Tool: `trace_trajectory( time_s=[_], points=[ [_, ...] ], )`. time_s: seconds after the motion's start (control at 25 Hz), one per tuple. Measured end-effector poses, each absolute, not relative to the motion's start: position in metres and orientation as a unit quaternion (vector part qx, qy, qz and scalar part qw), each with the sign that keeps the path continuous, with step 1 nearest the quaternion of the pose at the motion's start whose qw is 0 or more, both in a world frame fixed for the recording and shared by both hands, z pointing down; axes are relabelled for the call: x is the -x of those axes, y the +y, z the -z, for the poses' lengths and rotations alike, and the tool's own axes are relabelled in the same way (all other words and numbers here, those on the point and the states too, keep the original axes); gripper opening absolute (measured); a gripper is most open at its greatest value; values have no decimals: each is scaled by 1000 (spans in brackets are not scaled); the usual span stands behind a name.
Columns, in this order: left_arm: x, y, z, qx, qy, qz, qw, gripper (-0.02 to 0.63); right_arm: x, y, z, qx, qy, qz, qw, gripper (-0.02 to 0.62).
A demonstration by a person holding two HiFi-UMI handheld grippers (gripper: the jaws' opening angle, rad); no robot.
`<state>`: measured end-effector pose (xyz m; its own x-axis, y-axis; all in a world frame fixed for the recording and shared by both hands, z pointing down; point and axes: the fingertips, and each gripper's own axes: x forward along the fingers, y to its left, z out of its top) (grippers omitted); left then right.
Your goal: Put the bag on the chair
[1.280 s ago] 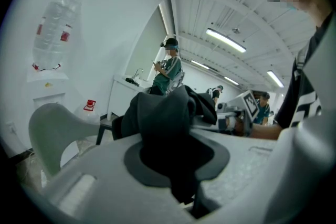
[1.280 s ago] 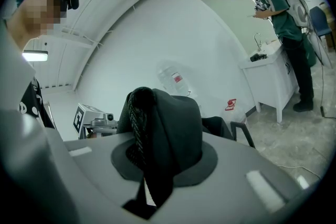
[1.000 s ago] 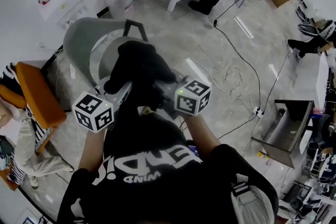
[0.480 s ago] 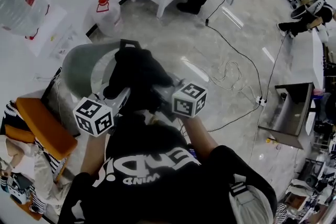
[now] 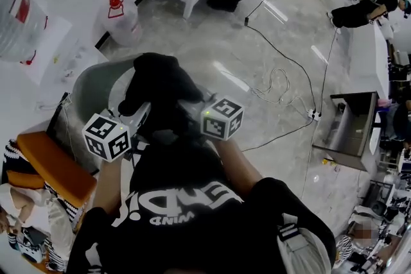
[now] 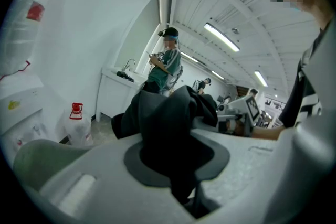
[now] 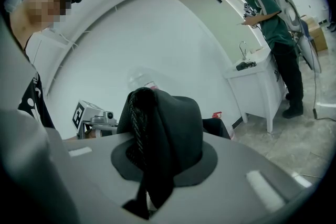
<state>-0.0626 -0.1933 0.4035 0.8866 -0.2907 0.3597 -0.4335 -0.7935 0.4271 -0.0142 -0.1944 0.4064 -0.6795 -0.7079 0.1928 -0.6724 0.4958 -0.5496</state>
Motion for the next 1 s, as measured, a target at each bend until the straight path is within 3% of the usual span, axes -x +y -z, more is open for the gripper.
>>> trace_trajectory(
  time_s=[1.0],
  points=[
    [59,-302,-515,-905,-235,-179,305,66,11,-296,-517,362,856,368,-19,66]
  ],
)
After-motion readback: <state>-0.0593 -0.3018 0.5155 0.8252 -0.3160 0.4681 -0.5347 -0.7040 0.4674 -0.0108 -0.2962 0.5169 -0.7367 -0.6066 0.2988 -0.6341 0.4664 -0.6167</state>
